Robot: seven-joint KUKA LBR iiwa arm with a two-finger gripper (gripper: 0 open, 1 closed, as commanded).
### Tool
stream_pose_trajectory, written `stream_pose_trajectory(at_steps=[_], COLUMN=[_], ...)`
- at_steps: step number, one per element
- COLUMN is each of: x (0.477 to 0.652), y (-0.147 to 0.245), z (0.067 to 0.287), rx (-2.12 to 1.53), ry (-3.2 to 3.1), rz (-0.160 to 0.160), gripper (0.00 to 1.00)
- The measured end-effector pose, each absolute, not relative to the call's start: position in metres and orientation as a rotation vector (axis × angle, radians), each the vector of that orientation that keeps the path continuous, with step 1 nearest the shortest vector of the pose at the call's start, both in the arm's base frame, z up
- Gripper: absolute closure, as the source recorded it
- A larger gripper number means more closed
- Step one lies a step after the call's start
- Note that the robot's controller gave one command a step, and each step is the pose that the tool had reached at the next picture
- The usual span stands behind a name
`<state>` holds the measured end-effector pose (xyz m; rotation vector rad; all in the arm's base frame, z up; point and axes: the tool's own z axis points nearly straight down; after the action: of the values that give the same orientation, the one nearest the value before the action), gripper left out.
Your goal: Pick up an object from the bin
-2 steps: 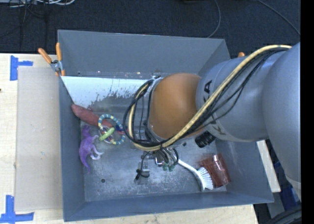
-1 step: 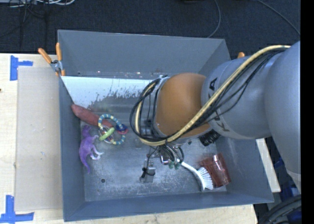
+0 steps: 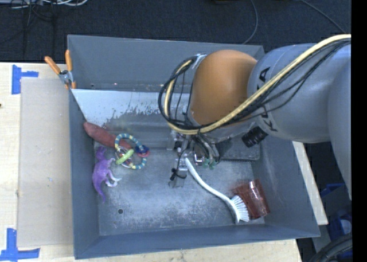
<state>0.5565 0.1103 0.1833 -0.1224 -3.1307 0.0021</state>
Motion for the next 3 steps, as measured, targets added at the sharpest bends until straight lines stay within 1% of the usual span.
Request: stream_pose_trajectory(at_steps=[1,2,3], x=[0.575,0.596,0.6], y=[0.108,0.094,0.085], z=[0.199,0.159,0.148], rx=[-0.239,-0.132,-0.019], ry=[-3.138,-3.136,-3.135], rz=[-0.003,0.0,0.0], gripper=[0.0,0.0,0.0])
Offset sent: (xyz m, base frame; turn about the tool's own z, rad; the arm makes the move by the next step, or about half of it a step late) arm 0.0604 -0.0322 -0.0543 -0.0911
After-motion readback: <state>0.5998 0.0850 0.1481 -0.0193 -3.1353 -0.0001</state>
